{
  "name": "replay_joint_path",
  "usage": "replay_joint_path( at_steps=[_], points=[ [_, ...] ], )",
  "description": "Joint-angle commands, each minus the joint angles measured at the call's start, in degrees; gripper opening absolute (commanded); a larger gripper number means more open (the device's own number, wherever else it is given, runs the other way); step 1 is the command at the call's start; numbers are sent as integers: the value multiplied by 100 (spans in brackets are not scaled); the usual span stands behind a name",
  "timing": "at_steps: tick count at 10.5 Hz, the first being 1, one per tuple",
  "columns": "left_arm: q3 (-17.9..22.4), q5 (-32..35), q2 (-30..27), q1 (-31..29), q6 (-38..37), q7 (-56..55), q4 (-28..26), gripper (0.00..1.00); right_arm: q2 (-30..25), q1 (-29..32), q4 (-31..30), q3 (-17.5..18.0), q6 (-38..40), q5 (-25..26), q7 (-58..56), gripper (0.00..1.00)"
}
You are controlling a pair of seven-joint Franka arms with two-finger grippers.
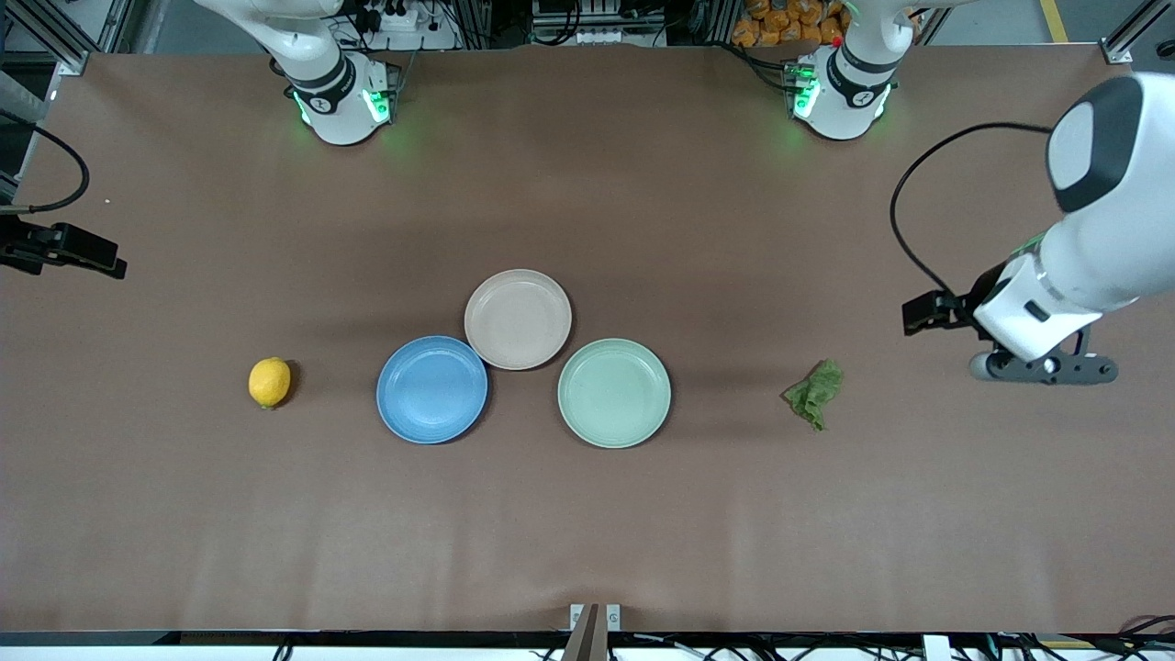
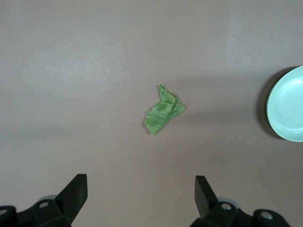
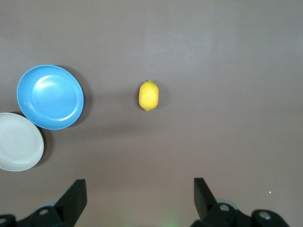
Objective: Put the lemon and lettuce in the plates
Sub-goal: 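Reach the left gripper to the lettuce while the right gripper reaches the lemon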
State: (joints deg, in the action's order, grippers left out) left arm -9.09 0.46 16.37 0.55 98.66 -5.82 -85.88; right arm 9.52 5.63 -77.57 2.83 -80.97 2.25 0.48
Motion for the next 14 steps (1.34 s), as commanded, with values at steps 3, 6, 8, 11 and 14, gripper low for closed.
replay_joint_path(
  at_steps=[3,6,8,11,14],
  points=[
    [-40,111,1085,260,792,99,46,100,-11,96,-83,33,116,91,49,100],
    [-58,384,1411,270,1004,143,45,100,76,114,-126,25,108,91,49,100],
    [-58,393,1675,270,1338,143,28,100,121,149,-126,16,64,83,49,100],
    [-58,446,1834,270,1847,73,-252,100,366,193,-135,16,-111,21,49,100],
    [-49,463,1843,270,2647,37,-762,100,761,71,-162,25,-419,39,40,100]
  ],
)
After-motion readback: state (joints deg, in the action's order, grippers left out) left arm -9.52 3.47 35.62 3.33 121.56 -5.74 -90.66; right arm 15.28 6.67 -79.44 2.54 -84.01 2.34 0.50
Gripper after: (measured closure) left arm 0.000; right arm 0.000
